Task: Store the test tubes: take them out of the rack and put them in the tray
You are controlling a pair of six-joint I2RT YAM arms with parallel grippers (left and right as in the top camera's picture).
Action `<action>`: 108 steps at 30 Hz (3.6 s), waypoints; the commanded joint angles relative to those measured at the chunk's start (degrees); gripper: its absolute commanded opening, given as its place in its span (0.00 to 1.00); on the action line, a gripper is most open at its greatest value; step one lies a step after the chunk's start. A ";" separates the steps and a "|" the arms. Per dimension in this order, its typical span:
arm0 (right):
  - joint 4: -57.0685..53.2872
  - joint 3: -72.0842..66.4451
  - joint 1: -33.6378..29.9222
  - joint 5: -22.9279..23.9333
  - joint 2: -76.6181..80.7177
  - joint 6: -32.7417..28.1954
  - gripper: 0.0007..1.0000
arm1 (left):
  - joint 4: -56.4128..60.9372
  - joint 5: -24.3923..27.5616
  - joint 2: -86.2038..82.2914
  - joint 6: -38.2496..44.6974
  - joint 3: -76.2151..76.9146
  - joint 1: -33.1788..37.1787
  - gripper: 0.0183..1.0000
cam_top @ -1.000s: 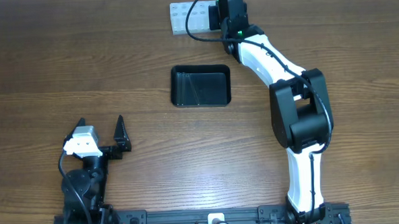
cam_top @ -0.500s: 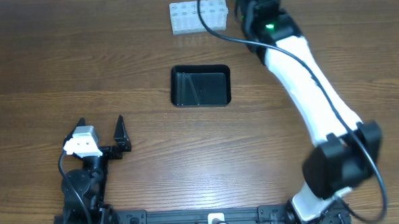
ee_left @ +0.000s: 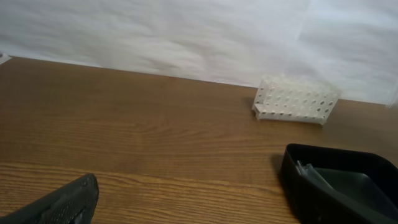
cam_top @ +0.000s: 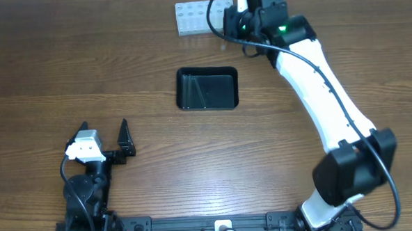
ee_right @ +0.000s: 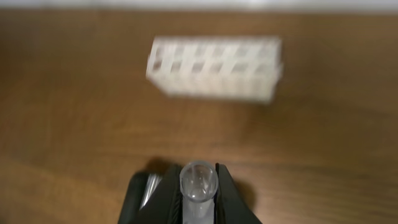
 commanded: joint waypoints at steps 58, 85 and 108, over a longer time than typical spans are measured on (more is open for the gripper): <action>5.33 -3.02 -9.18 10.88 -5.88 -11.65 0.87 | -0.02 0.42 -0.26 1.05 -0.24 0.37 1.00; 37.42 -75.23 -20.83 13.77 -76.78 -15.80 0.99 | -0.04 0.39 -0.26 1.05 -0.24 0.37 1.00; 40.89 -95.80 -19.26 16.59 -104.63 -14.36 0.99 | -0.04 0.39 -0.26 1.05 -0.24 0.37 1.00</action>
